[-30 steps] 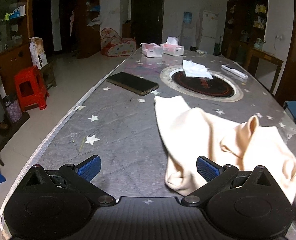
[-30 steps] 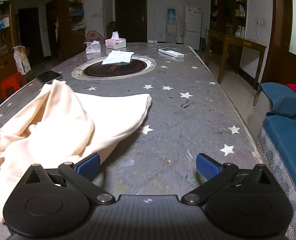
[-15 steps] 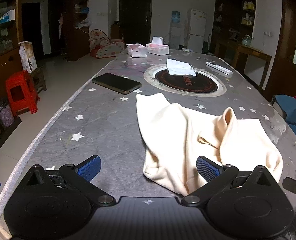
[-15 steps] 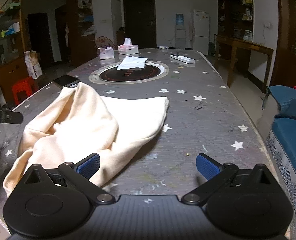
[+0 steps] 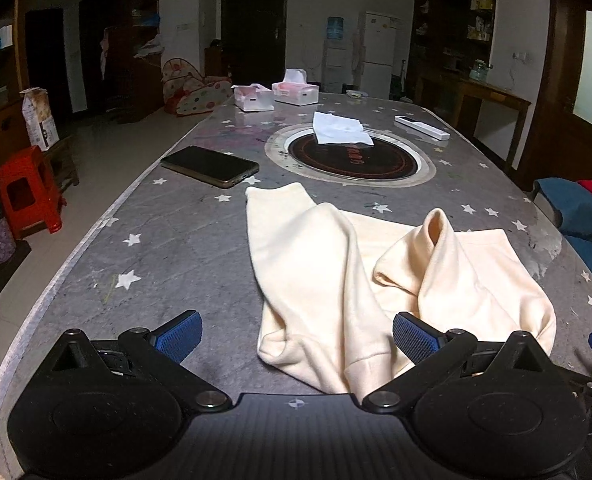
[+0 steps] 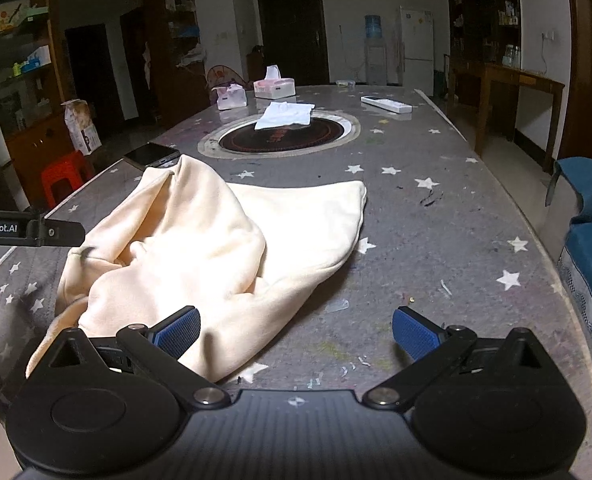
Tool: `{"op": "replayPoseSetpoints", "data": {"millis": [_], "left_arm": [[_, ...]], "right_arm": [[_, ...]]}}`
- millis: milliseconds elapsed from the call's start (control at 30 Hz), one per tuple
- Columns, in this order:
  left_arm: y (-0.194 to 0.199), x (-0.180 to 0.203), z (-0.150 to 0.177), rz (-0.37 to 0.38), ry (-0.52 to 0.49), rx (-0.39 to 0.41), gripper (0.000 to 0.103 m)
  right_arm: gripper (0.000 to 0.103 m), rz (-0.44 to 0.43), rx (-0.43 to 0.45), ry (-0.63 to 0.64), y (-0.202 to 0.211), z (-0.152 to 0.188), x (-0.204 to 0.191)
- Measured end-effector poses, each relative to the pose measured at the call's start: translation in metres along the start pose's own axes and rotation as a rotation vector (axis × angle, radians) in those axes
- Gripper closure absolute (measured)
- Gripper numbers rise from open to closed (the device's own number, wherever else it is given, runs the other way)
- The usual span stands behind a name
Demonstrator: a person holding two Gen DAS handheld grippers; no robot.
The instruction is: Fold clothes
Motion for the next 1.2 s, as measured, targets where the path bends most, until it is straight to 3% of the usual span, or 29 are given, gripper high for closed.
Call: {"op": "replayPoseSetpoints", "data": {"millis": [1200], "left_arm": [[0.011, 0.021, 0.021, -0.001, -0.066, -0.081, 0.0]], "right_arm": [[0.0, -0.069, -0.03, 0.102, 0.011, 0.019, -0.027]]}}
Point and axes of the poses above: each gripper's, at about its wrist camera, not at the fingertips, and y roughly against the way its jaws point, x to its right, z to its underside, the point moved 1 cm from there along -y, roughly the way its jaws point, and after that the axes turned 13 degrees about -y, right-handed, at the moved point
